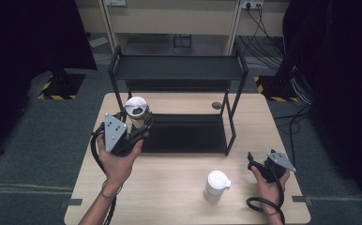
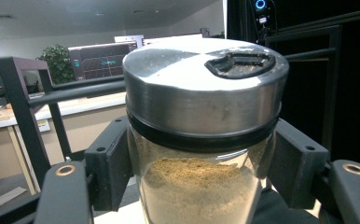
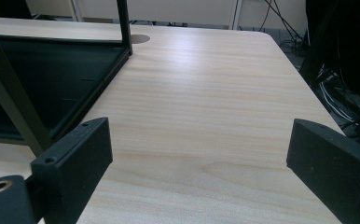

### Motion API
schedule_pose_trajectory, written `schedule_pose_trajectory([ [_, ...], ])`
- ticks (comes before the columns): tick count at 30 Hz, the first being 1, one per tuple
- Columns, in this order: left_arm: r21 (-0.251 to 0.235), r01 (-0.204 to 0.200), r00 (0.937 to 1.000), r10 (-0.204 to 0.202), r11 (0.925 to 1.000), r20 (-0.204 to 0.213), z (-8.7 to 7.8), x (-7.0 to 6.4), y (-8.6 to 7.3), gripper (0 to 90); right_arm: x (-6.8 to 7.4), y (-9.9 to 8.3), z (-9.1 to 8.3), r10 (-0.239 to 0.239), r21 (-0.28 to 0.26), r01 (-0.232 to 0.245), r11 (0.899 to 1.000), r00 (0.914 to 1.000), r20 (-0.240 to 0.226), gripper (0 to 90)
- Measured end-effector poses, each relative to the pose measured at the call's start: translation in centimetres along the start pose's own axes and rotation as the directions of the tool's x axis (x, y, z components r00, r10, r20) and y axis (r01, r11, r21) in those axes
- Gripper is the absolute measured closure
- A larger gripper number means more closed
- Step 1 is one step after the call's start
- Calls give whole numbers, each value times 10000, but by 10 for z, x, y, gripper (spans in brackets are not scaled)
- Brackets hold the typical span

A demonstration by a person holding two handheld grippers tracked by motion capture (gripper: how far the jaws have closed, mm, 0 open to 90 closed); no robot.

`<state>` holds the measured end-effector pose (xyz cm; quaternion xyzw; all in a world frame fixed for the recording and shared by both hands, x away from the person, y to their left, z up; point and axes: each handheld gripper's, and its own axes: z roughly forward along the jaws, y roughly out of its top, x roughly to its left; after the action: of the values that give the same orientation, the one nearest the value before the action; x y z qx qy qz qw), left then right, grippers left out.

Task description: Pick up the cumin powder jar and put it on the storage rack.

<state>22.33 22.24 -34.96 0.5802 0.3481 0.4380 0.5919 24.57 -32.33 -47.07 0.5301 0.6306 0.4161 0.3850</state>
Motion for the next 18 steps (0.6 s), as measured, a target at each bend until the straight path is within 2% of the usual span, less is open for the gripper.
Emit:
schedule_pose_trajectory([
  [18, -125, -202, 9997, 200, 9997, -158, 13, 6, 21, 309, 0, 0, 0, -15, 19, 15, 10000, 10000, -2, 69],
])
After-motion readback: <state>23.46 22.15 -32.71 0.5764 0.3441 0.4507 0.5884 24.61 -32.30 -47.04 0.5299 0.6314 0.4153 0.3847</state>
